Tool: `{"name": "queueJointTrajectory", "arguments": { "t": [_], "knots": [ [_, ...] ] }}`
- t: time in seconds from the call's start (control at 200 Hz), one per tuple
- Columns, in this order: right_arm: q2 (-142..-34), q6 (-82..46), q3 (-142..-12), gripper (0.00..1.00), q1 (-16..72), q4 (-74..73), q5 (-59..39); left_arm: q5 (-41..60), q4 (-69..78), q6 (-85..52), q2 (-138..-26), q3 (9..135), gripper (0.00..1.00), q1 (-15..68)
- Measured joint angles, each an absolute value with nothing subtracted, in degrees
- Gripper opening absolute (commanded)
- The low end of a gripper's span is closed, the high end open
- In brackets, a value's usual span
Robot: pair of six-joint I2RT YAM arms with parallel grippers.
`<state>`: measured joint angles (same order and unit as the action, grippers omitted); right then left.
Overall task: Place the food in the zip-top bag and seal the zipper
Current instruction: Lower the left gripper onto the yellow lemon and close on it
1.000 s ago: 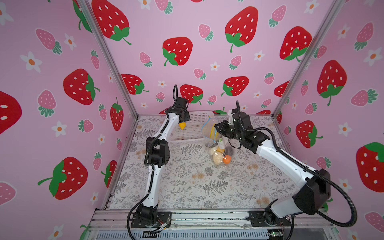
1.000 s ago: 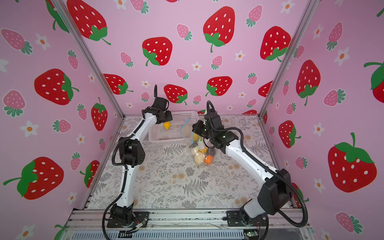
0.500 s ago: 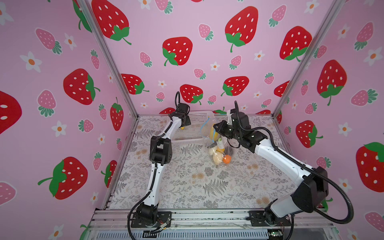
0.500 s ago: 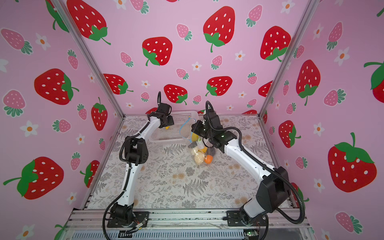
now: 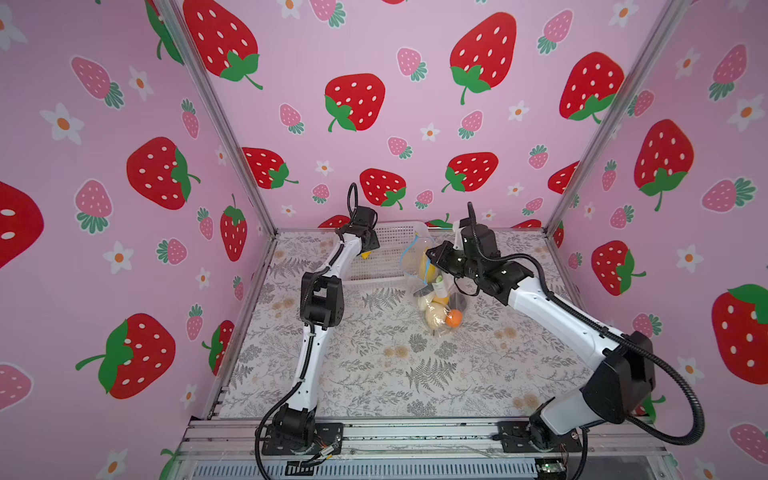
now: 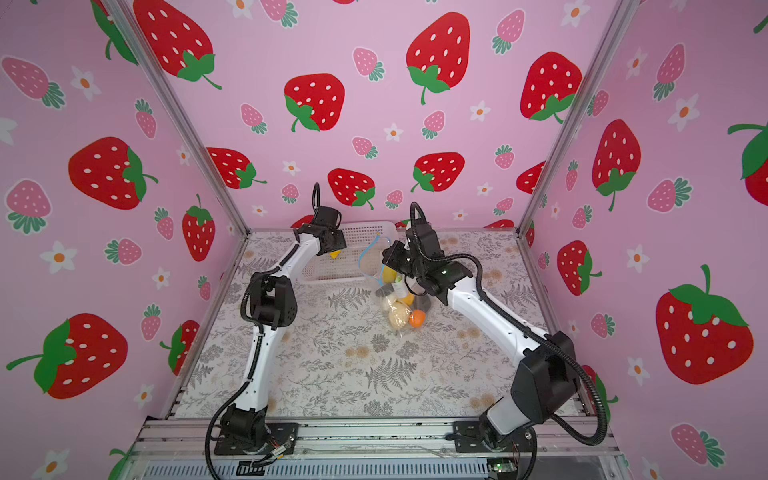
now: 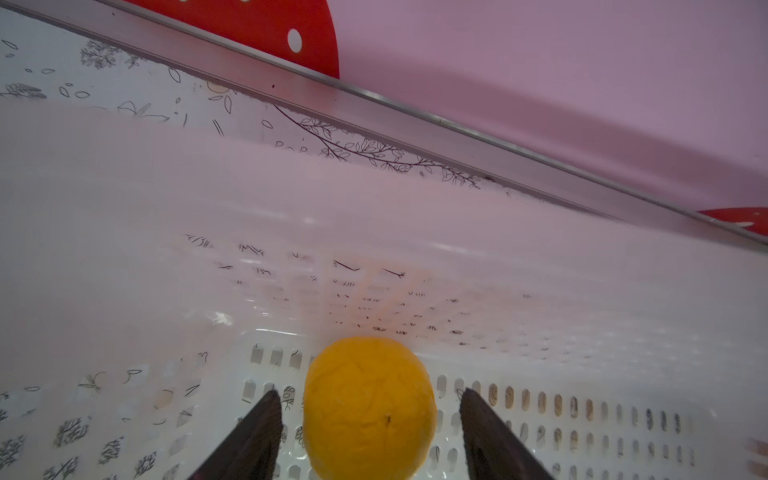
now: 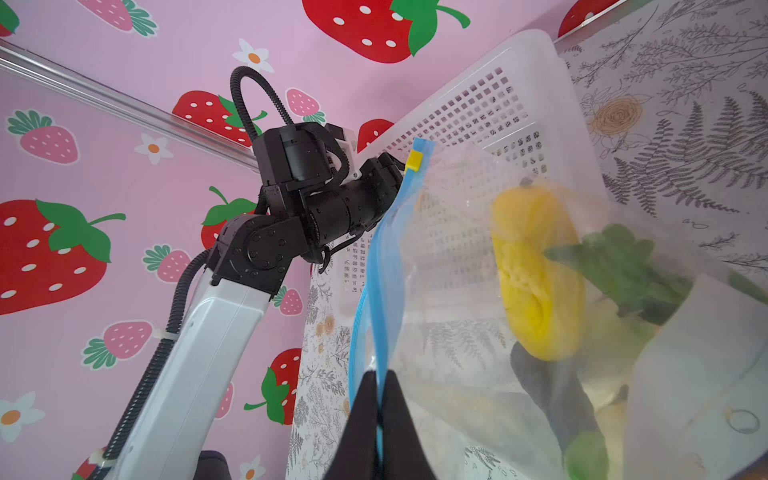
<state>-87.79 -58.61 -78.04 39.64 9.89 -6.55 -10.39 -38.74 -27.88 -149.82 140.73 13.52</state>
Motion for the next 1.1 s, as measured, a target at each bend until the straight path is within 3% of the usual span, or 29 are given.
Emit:
{"name": "queueJointTrajectory", "arguments": {
  "t": [1.1],
  "knots": [
    [-88.23,-58.43,-78.26,0.08,39.64,9.87,-6.70,-10.22,-38.83,-28.47,-151.87,141.23,0.54,13.17]
  ]
}}
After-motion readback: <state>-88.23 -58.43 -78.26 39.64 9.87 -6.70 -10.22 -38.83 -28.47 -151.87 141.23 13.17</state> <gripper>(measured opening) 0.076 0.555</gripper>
